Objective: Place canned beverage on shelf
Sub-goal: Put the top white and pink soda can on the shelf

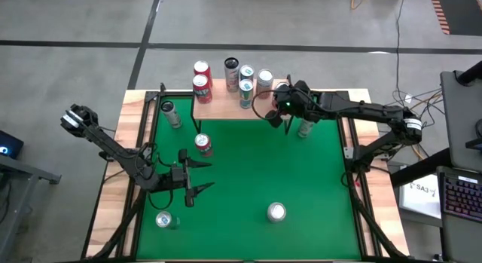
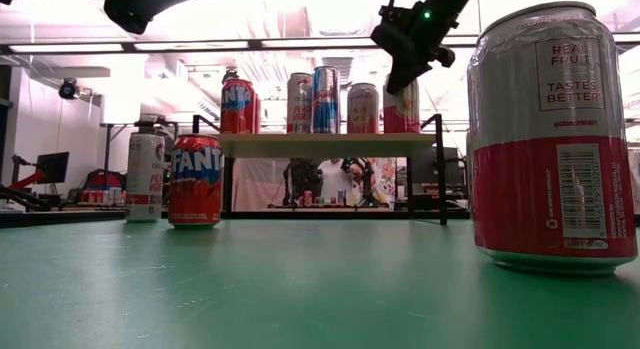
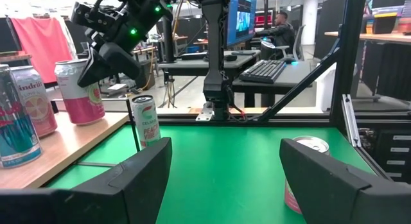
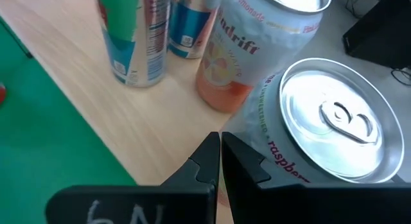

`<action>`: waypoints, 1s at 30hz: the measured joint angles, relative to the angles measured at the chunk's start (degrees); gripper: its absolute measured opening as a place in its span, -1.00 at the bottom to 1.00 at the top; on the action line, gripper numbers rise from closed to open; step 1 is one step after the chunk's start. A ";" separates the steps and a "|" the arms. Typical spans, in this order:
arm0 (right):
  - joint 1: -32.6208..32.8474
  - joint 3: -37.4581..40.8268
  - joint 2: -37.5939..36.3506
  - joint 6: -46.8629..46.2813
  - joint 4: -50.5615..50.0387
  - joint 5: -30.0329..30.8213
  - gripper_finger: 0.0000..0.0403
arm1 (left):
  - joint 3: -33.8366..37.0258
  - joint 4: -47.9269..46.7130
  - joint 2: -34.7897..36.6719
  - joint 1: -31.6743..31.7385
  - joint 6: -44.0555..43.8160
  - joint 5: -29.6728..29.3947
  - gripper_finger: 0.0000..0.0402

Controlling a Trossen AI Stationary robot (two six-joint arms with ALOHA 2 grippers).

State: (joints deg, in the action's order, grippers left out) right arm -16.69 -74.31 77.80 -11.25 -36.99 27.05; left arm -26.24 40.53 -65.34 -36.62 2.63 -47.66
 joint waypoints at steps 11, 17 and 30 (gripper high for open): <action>2.59 -1.42 -1.58 -0.40 -0.02 -0.37 -0.95 | 0.00 -0.03 1.04 0.00 2.75 0.00 0.36; 5.18 -2.71 -2.81 -1.69 -0.19 -0.44 -0.95 | 0.00 -1.28 3.19 -0.01 5.54 0.00 0.36; 7.08 -3.34 -3.61 -3.17 -0.99 -0.44 -0.95 | 0.00 -14.12 10.95 -0.02 4.96 0.15 0.36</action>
State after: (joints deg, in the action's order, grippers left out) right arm -9.61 -77.65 74.19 -14.42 -37.99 26.61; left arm -26.24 26.42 -54.39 -36.64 7.60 -47.51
